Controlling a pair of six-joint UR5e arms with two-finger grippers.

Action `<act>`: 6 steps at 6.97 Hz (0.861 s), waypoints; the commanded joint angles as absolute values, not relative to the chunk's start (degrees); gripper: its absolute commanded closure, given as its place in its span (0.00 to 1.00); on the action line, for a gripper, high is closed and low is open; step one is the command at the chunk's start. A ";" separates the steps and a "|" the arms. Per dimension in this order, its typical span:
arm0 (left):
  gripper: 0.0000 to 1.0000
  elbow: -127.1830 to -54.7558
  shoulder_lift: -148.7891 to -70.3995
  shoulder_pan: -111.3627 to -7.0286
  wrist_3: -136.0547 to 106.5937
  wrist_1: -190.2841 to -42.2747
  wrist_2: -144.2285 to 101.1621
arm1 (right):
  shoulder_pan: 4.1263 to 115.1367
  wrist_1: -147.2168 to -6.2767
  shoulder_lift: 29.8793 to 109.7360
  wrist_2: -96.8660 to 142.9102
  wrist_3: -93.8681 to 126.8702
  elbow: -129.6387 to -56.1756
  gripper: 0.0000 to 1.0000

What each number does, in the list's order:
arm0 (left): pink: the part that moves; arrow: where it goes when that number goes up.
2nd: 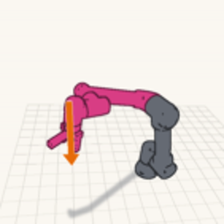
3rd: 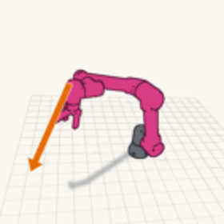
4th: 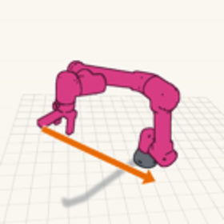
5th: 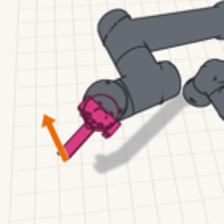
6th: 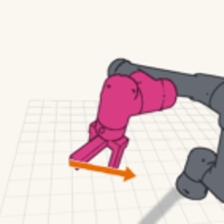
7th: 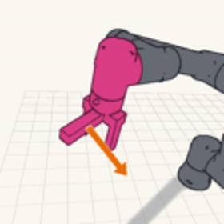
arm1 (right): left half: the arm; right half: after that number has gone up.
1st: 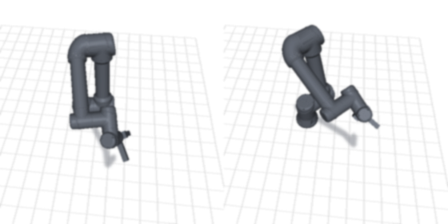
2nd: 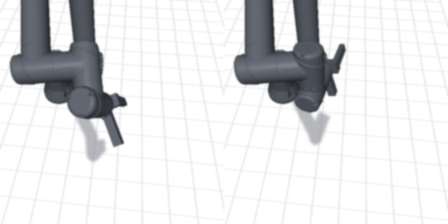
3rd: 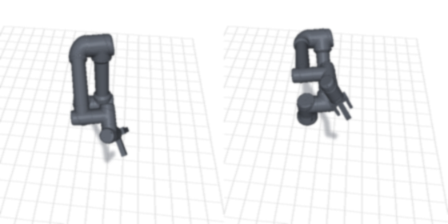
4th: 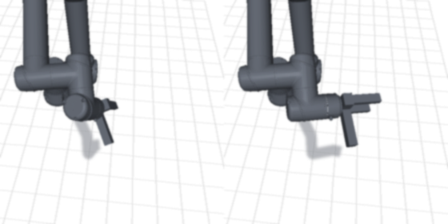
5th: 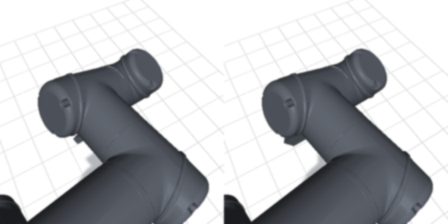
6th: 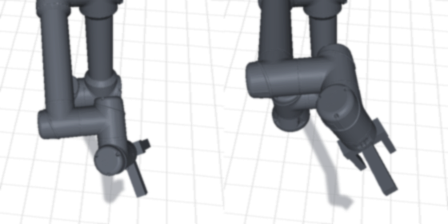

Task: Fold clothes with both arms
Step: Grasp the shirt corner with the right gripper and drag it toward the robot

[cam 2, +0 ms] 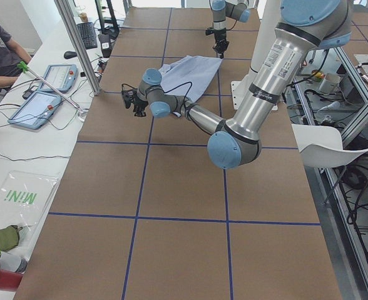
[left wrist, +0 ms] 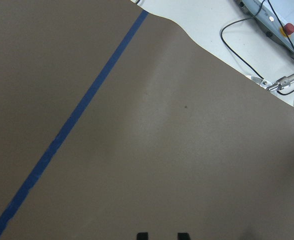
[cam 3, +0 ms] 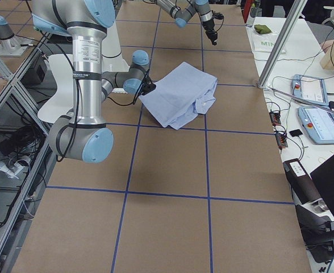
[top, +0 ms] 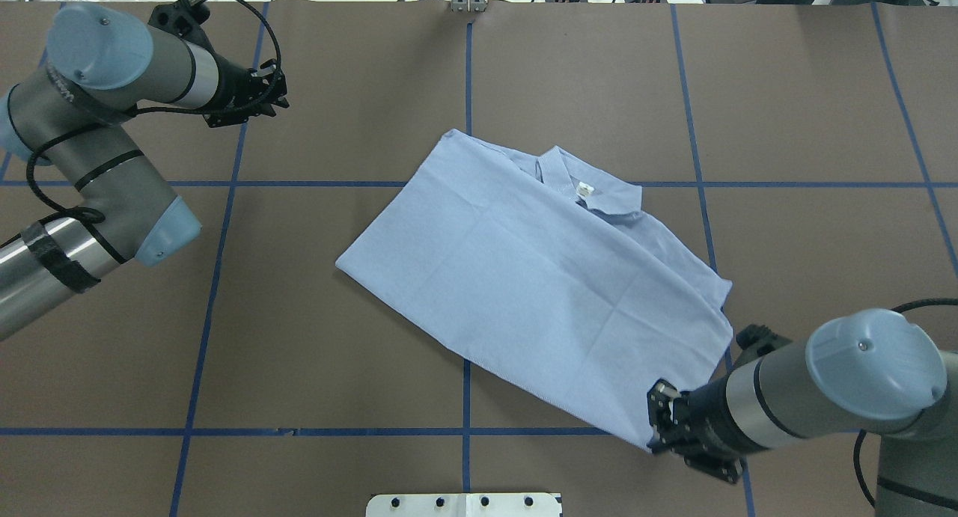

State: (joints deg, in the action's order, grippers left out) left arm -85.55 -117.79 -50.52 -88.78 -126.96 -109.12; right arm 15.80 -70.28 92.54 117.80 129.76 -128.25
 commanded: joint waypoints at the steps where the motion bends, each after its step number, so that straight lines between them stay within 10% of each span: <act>1: 0.64 -93.30 -112.96 -50.01 -90.51 -126.91 -113.62 | 10.12 -71.72 93.61 125.33 130.34 -130.34 0.01; 6: 0.49 -107.48 -105.29 -28.89 -109.22 -126.66 -103.88 | 36.09 -71.72 80.90 128.33 129.29 -124.06 0.00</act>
